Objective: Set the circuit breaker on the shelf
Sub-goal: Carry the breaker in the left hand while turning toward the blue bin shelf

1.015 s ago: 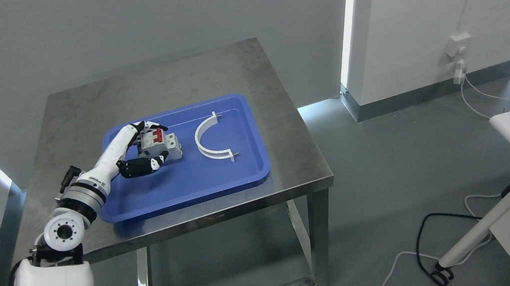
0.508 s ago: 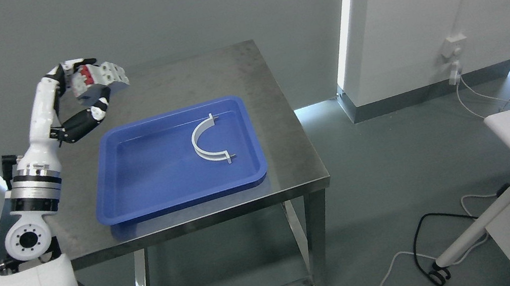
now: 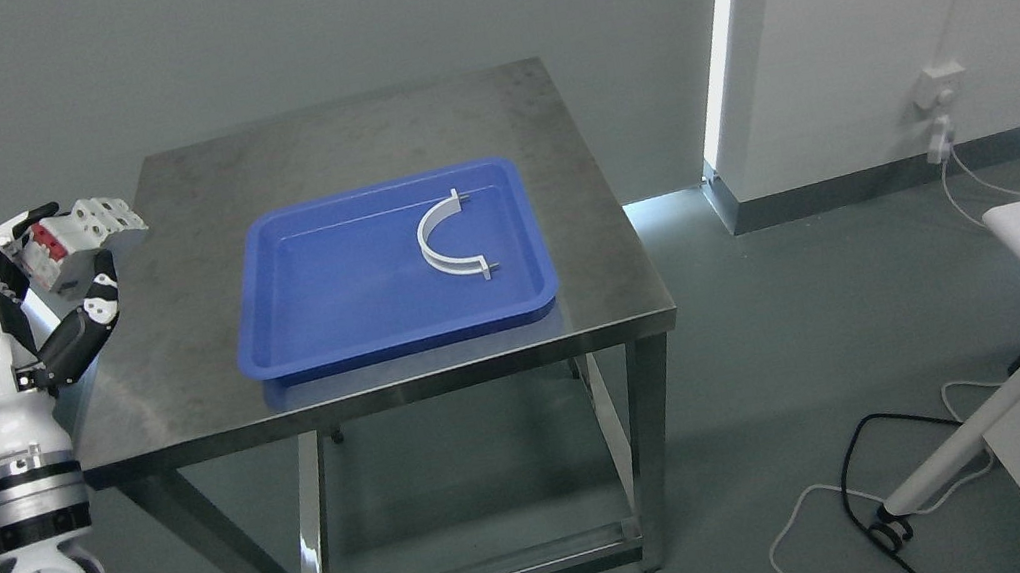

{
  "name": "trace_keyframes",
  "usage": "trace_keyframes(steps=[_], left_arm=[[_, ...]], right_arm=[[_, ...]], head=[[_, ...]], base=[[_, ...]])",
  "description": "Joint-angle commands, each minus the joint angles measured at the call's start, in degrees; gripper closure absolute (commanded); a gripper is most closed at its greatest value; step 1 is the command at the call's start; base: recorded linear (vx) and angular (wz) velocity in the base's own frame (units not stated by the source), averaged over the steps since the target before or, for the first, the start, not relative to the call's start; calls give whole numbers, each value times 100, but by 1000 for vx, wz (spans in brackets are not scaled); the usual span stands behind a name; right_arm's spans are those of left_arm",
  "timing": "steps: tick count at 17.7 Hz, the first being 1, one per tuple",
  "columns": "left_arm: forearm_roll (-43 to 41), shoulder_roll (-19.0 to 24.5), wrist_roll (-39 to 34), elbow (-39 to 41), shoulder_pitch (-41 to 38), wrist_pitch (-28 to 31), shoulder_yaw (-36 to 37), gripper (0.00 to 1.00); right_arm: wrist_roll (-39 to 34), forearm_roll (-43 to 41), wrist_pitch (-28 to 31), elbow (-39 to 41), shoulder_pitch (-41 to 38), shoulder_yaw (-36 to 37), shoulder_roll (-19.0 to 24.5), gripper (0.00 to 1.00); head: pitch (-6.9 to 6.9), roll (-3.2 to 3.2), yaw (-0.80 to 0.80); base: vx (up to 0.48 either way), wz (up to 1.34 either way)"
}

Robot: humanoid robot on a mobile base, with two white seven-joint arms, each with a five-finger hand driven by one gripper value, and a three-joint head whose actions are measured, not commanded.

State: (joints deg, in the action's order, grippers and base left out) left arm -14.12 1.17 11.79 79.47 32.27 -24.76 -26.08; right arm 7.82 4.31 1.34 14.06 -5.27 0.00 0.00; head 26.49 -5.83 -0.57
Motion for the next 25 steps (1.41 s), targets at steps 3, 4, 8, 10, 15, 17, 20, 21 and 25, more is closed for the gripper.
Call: trace_keyframes(steps=[3, 4, 8, 10, 15, 17, 20, 21, 25], left_arm=[[393, -17, 140, 499, -476, 16, -354, 88], [393, -17, 148, 508, -476, 7, -354, 88], [673, -17, 157, 482, -651, -2, -328, 88], [736, -17, 131, 482, -661, -11, -249, 88], [736, -17, 157, 490, -766, -28, -503, 88], [736, -17, 157, 499, -775, 6, -600, 88], [744, -17, 157, 508, -731, 103, -539, 88], [744, -17, 157, 499, -731, 121, -547, 88], [762, -17, 157, 499, -748, 112, -556, 88]], right_arm=[[0, 0, 315, 0, 0, -114, -100, 0], [0, 0, 315, 0, 0, -114, -100, 0], [0, 0, 315, 0, 0, -114, -100, 0], [0, 0, 315, 0, 0, -114, -100, 0], [0, 0, 315, 0, 0, -114, -100, 0], [0, 0, 315, 0, 0, -114, -100, 0], [0, 0, 315, 0, 0, -114, -100, 0], [0, 0, 315, 0, 0, -114, -100, 0], [0, 0, 315, 0, 0, -114, -100, 0]], head=[[0, 0, 0], [0, 0, 0], [0, 0, 0], [0, 0, 0], [0, 0, 0], [0, 0, 0], [0, 0, 0], [0, 0, 0], [0, 0, 0]], base=[[-269, 122], [-295, -10], [-298, -231], [-254, -382], [-323, -113], [-334, 142], [-362, 65], [-398, 77], [-334, 91]])
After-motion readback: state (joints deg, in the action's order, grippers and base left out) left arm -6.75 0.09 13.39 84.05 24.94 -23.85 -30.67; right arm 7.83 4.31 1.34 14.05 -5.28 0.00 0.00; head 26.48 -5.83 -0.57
